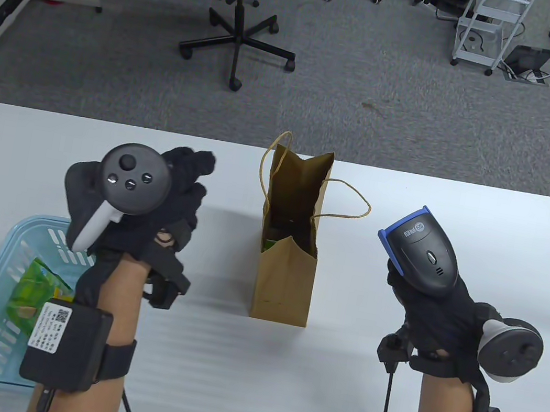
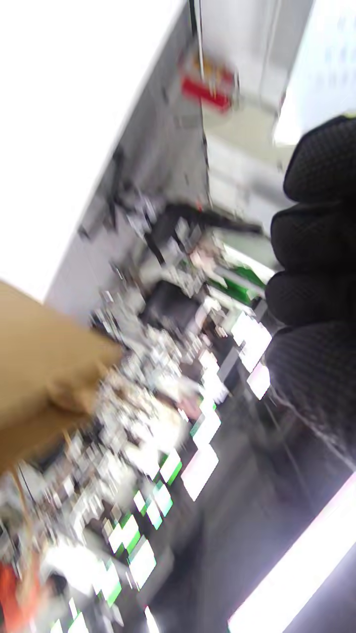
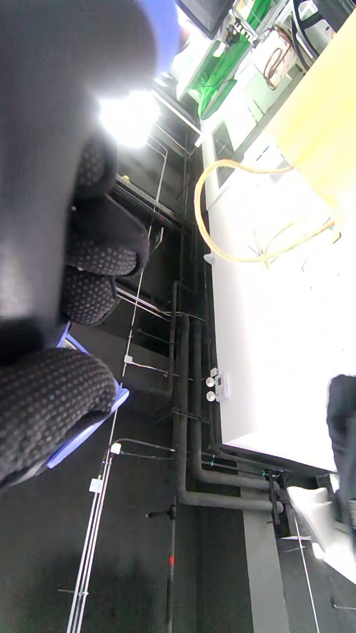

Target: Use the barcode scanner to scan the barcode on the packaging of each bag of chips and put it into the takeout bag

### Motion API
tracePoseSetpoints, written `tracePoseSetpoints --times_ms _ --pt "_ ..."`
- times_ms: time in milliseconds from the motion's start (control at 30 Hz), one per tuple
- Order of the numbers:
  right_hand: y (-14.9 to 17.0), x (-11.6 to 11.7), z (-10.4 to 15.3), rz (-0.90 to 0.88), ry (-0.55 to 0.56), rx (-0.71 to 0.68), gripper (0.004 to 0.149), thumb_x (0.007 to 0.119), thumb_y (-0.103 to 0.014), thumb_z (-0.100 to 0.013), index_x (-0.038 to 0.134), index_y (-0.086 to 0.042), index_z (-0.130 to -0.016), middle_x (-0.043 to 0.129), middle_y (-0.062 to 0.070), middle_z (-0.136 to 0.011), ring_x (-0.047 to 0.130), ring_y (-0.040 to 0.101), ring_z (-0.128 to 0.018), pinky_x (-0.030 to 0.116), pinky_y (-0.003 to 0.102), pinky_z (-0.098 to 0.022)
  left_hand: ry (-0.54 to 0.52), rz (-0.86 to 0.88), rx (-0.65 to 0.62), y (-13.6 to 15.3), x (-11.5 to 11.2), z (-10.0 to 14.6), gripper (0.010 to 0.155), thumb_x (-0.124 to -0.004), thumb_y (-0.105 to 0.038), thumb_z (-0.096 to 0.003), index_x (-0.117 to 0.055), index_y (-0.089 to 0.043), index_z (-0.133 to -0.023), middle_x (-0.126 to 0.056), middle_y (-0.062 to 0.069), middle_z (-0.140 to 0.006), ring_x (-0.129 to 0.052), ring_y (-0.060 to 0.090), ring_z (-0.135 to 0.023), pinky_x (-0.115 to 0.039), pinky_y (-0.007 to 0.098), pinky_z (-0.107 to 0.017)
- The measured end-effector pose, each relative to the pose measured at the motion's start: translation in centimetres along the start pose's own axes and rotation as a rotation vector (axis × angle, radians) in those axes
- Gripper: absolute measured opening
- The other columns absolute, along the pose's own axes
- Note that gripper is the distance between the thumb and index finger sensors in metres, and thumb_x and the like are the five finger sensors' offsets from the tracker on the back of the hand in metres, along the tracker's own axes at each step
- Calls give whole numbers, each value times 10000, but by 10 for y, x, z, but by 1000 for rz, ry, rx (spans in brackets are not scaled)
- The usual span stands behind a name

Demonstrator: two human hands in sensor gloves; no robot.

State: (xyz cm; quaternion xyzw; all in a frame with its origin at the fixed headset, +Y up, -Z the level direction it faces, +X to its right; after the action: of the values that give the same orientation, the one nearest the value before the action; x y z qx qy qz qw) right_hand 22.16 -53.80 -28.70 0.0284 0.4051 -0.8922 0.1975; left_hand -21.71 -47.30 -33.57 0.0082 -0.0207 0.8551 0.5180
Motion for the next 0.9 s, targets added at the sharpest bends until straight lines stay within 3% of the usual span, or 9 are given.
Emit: tracePoseSetpoints --times_ms 100,233,400,633,733,900 --pt "0 3 0 9 -11 0 595 840 -344 -570 658 31 -995 870 197 -839 1012 354 -623 836 558 -486 48 -102 174 54 -10 5 579 -758 -253 -565 -648 -166 -1126 -590 183 -1163 -648 522 -1019 -626 650 -686" --pt "2 9 0 25 -30 3 592 839 -344 -572 659 30 -994 871 197 -837 1012 356 -622 836 559 -486 226 -221 413 123 -36 14 628 -763 -281 -567 -582 -148 -1153 -543 206 -1170 -636 529 -1013 -625 648 -681" --pt "5 16 -1 41 -50 9 594 840 -345 -571 660 31 -993 871 198 -837 1014 356 -621 836 559 -485 323 -344 564 173 -61 23 637 -780 -287 -559 -583 -144 -1148 -553 198 -1158 -640 515 -1005 -617 637 -689" --pt "6 21 0 57 -68 11 594 841 -345 -570 661 30 -993 872 198 -836 1013 357 -622 836 559 -485 513 -516 667 205 -98 31 626 -788 -274 -555 -597 -168 -1142 -532 162 -1179 -560 512 -1046 -551 652 -726" --pt "7 21 0 59 -70 11 593 841 -345 -570 662 30 -993 872 198 -836 1013 357 -621 836 560 -485 500 -555 678 211 -105 29 629 -789 -252 -553 -584 -177 -1143 -529 153 -1180 -554 504 -1051 -547 649 -729" --pt "7 20 0 58 -67 11 592 840 -346 -571 663 29 -993 872 198 -837 1013 356 -622 837 558 -485 574 -598 687 217 -121 28 689 -790 -223 -551 -474 -239 -1164 -489 131 -1193 -512 498 -1074 -526 651 -744"
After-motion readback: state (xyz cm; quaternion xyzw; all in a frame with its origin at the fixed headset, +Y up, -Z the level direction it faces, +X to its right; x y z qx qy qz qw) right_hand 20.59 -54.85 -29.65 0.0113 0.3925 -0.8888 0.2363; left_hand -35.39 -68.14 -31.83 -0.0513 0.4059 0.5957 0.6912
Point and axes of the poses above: the tracker on the back of each hand, its own y axis roughly to the little-finger side, its own z axis roughly from the fingertips to the wrist, x = y × z, the point moved 3 cm from there along -z, roughly from the wrist to the fingertips
